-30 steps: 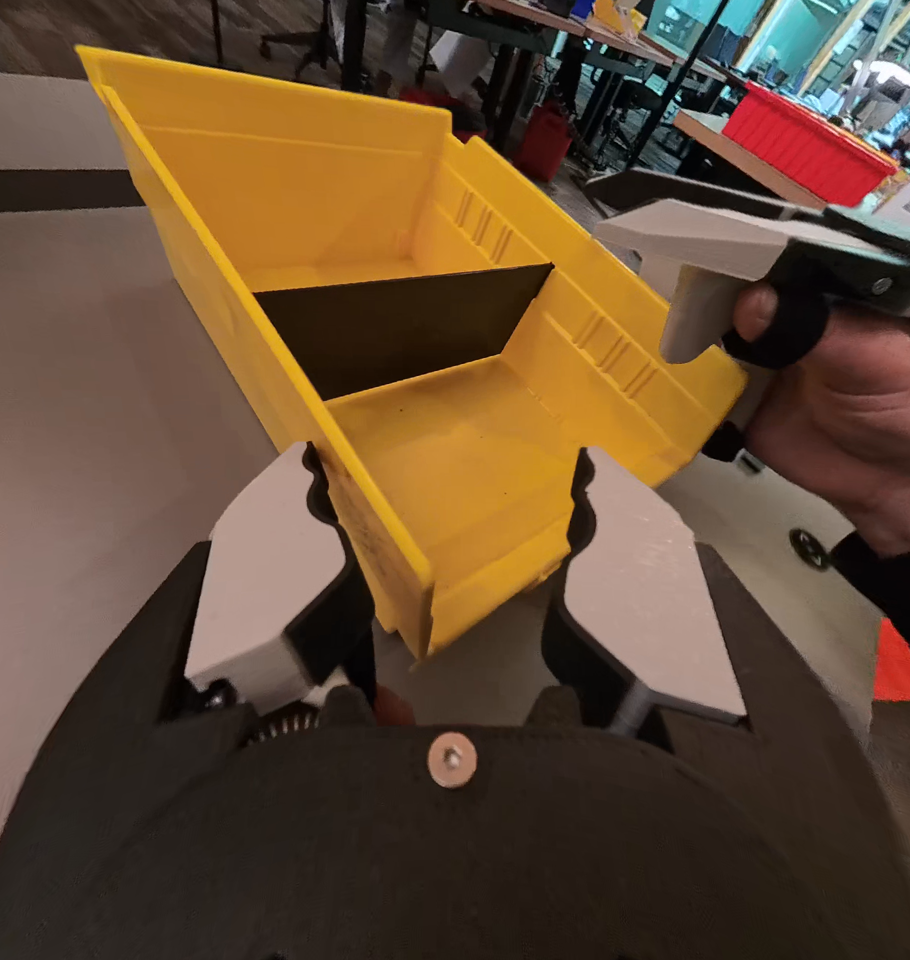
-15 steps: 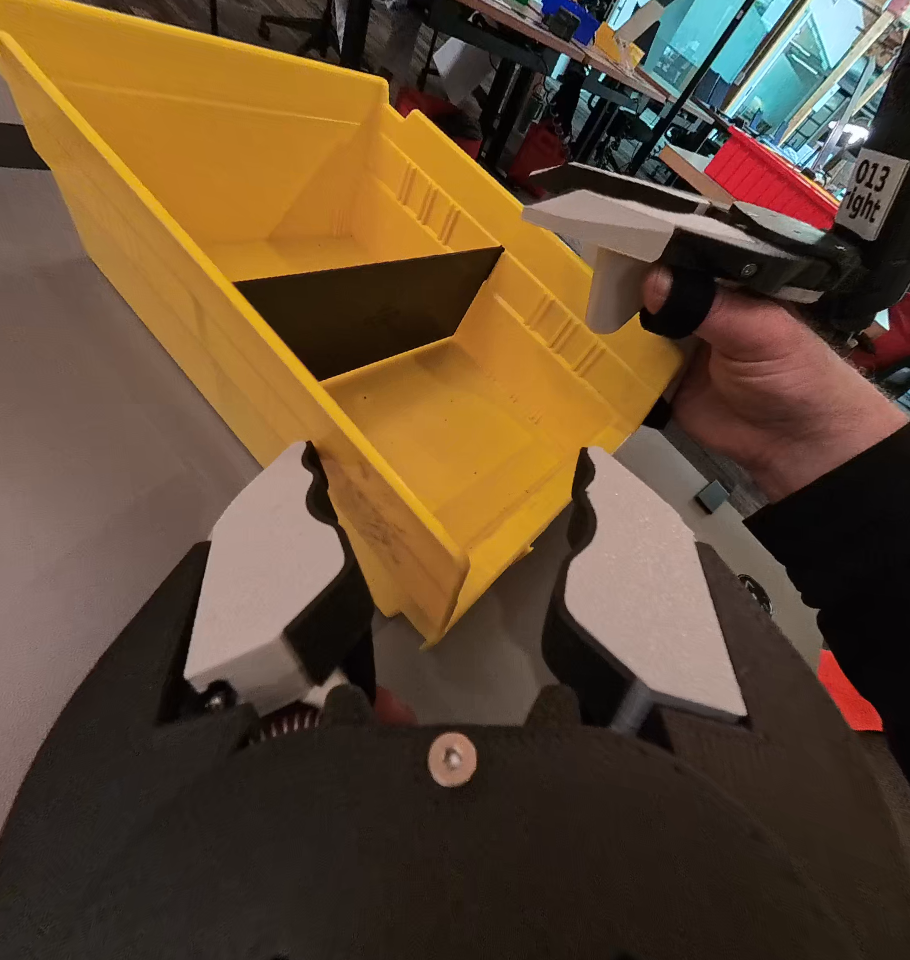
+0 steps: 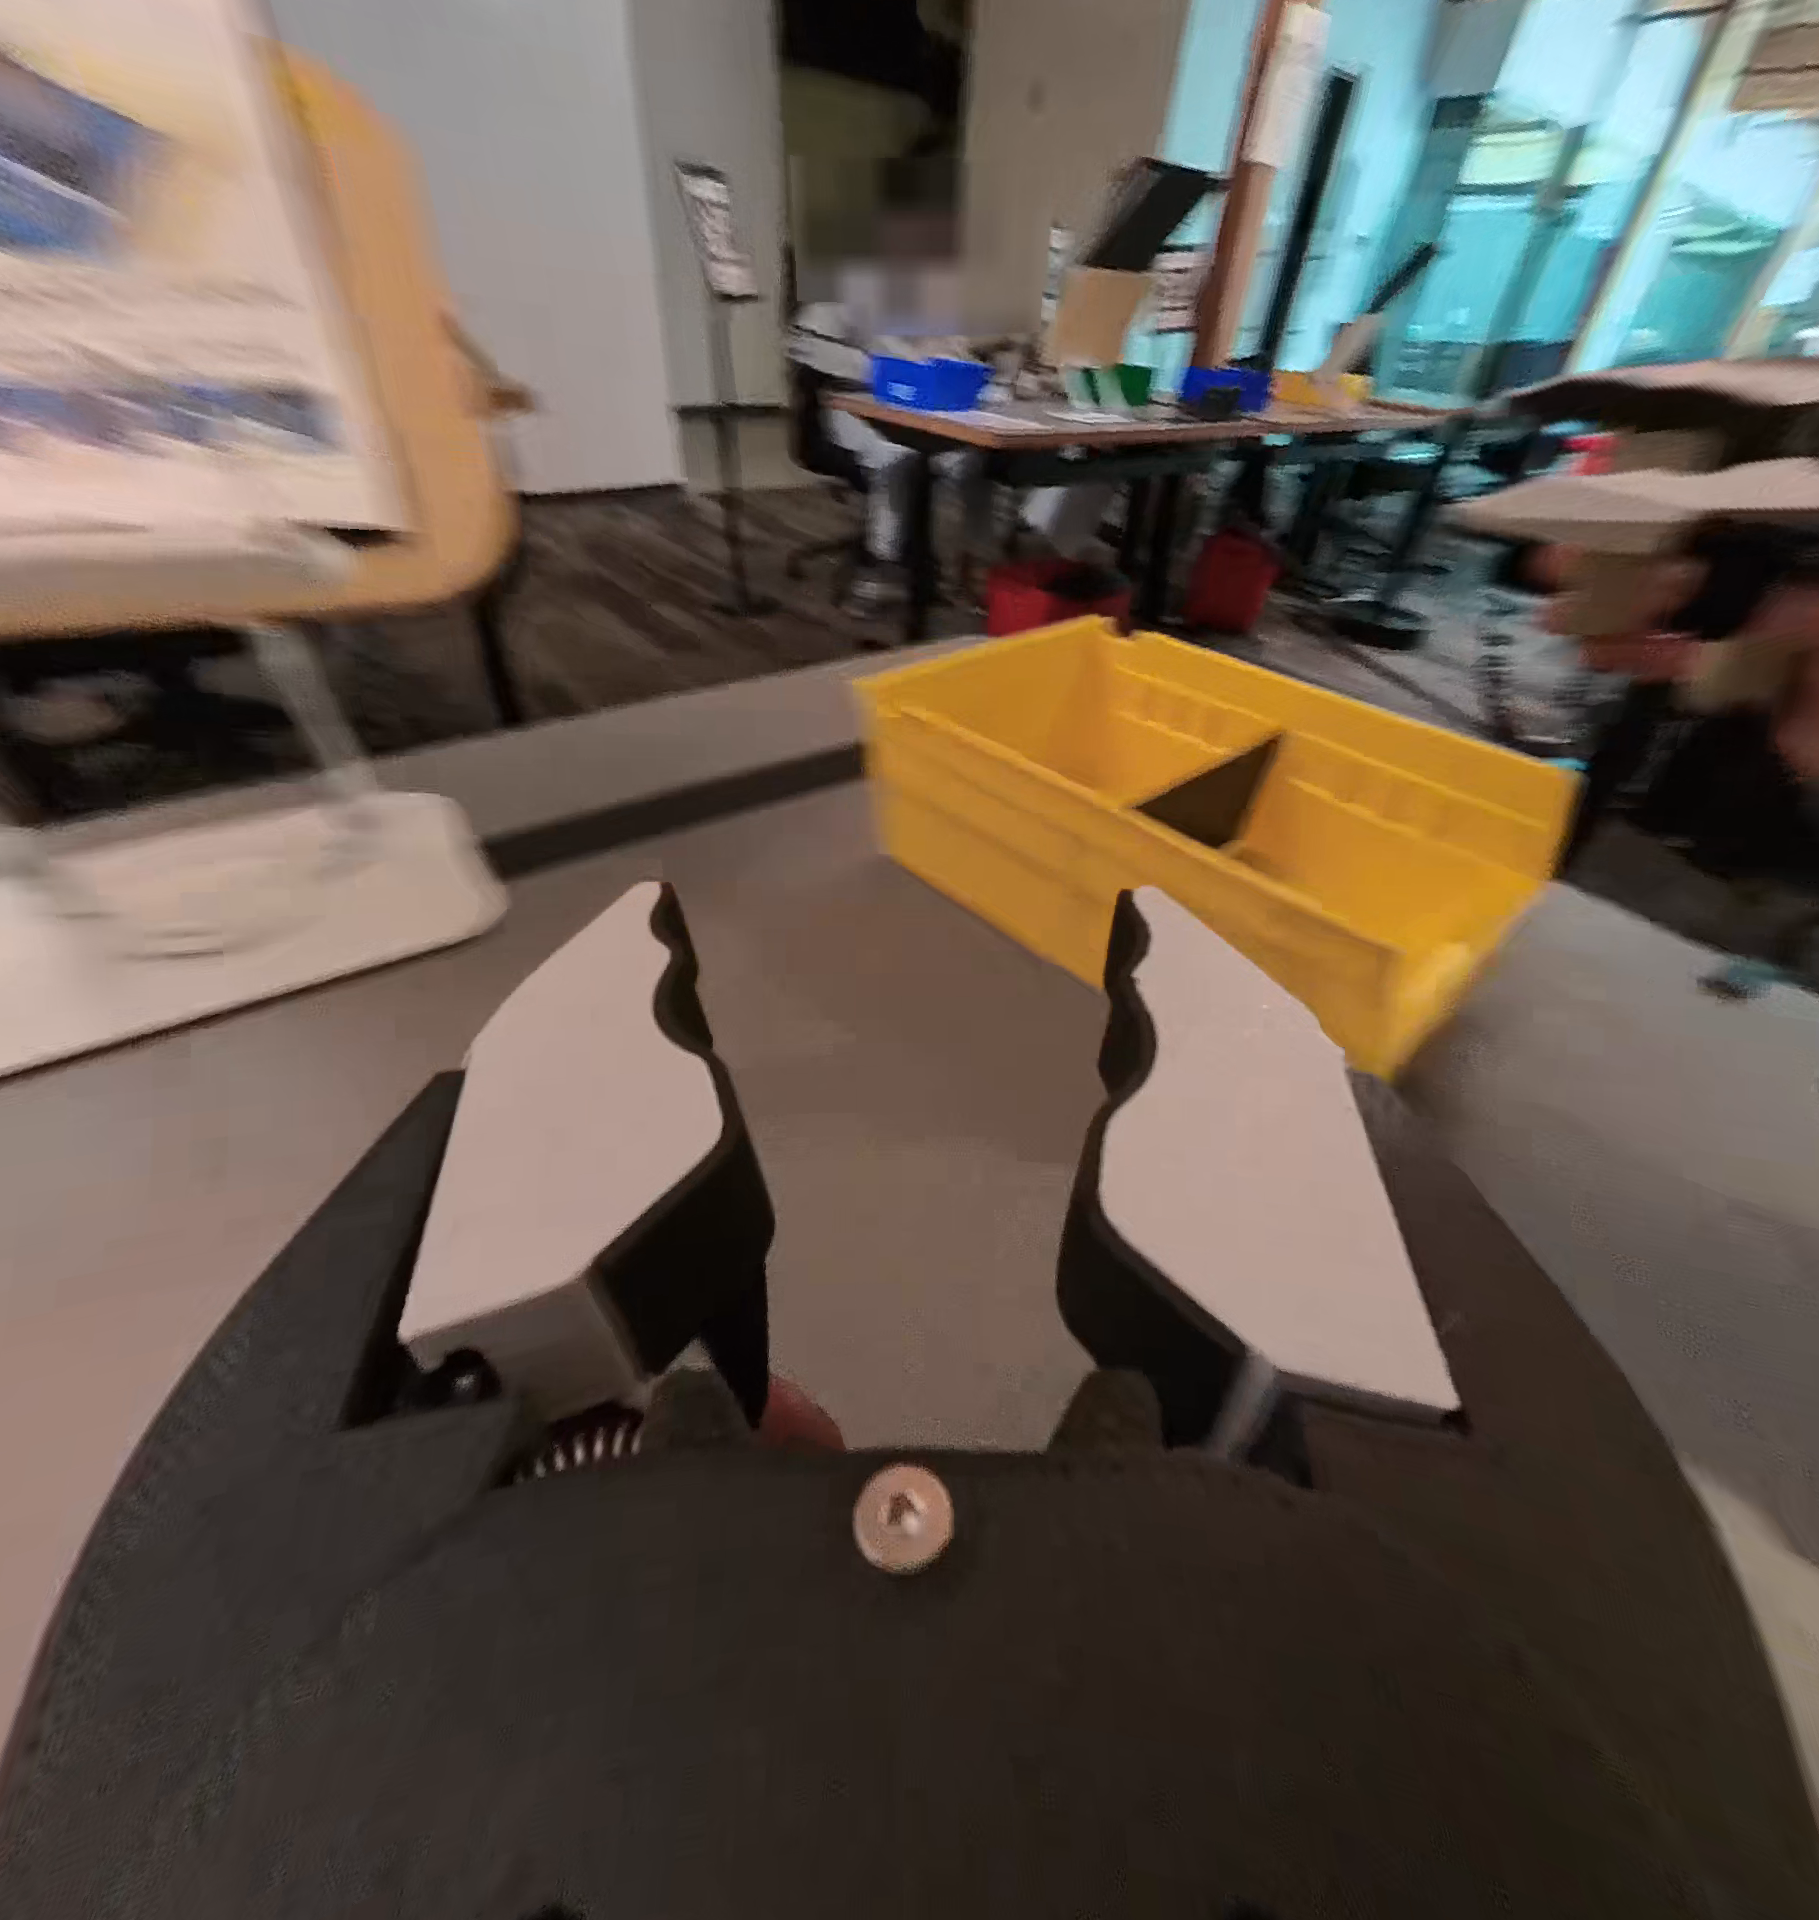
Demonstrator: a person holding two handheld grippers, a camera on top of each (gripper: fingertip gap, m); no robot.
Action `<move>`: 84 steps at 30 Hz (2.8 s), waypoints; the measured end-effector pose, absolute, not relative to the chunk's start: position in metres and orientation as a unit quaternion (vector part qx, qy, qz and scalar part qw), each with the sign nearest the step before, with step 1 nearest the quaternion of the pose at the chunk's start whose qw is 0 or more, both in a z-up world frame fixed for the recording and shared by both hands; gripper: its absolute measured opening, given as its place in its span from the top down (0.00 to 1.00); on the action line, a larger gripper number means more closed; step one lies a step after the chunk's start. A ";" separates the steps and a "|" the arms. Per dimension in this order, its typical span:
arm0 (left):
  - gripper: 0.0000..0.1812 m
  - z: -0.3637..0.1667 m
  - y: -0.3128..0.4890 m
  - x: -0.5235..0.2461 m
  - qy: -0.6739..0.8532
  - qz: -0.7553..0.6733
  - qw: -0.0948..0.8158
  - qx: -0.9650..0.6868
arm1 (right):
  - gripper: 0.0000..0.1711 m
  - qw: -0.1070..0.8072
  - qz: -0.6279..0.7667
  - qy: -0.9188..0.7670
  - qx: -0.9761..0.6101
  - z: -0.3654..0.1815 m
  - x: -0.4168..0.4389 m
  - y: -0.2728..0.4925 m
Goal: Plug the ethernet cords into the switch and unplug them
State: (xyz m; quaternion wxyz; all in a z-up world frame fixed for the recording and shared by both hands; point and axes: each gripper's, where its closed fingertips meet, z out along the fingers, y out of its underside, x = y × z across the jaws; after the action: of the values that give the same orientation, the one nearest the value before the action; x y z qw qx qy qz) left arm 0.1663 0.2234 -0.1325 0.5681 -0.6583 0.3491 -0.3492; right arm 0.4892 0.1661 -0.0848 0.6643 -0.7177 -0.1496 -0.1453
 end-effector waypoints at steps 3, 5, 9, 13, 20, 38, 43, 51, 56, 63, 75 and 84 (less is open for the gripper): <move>0.64 -0.104 0.283 0.053 0.306 -0.236 0.630 -0.674 | 0.63 0.669 -0.162 -0.195 -0.699 -0.059 0.428 0.158; 0.68 -0.085 0.330 -0.035 0.278 -0.126 0.662 -0.684 | 0.62 0.677 -0.133 -0.223 -0.688 -0.051 0.376 0.158; 0.74 -0.072 0.412 -0.179 0.239 -0.002 0.632 -0.738 | 0.65 0.682 -0.061 -0.269 -0.678 -0.054 0.286 0.163; 0.74 -0.102 0.484 -0.242 0.247 0.029 0.536 -0.806 | 0.66 0.675 0.027 -0.281 -0.682 -0.070 0.221 0.172; 0.71 -0.195 0.544 -0.258 0.263 -0.016 0.332 -0.906 | 0.68 0.649 0.142 -0.275 -0.695 -0.108 0.138 0.181; 0.98 -0.242 0.550 -0.273 0.317 -0.027 0.255 -0.913 | 0.72 0.609 0.225 -0.257 -0.716 -0.168 0.103 0.192; 0.98 -0.242 0.556 -0.278 0.314 -0.041 0.246 -0.916 | 0.71 0.604 0.234 -0.251 -0.719 -0.174 0.105 0.194; 0.66 -0.156 0.572 -0.241 0.347 0.035 0.370 -0.861 | 0.71 0.604 0.231 -0.249 -0.721 -0.181 0.106 0.194; 0.65 -0.190 0.556 -0.183 0.442 0.038 0.251 -0.860 | 0.72 0.601 0.232 -0.261 -0.719 -0.184 0.103 0.194; 0.58 -0.262 0.573 -0.191 0.432 0.106 0.083 -0.892 | 0.73 0.606 0.227 -0.265 -0.715 -0.185 0.107 0.188; 0.69 -0.308 0.579 -0.190 0.411 0.109 0.002 -0.905 | 0.75 0.608 0.239 -0.270 -0.708 -0.185 0.108 0.187; 0.69 -0.295 0.581 -0.183 0.419 0.099 0.038 -0.902 | 0.76 0.612 0.242 -0.266 -0.704 -0.183 0.112 0.187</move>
State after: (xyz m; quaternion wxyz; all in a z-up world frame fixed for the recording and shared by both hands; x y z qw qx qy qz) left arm -0.1832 0.5809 -0.2946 0.0380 -0.9016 0.4194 0.0991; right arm 0.1123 0.1874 -0.1831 0.6122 -0.7044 -0.2657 0.2417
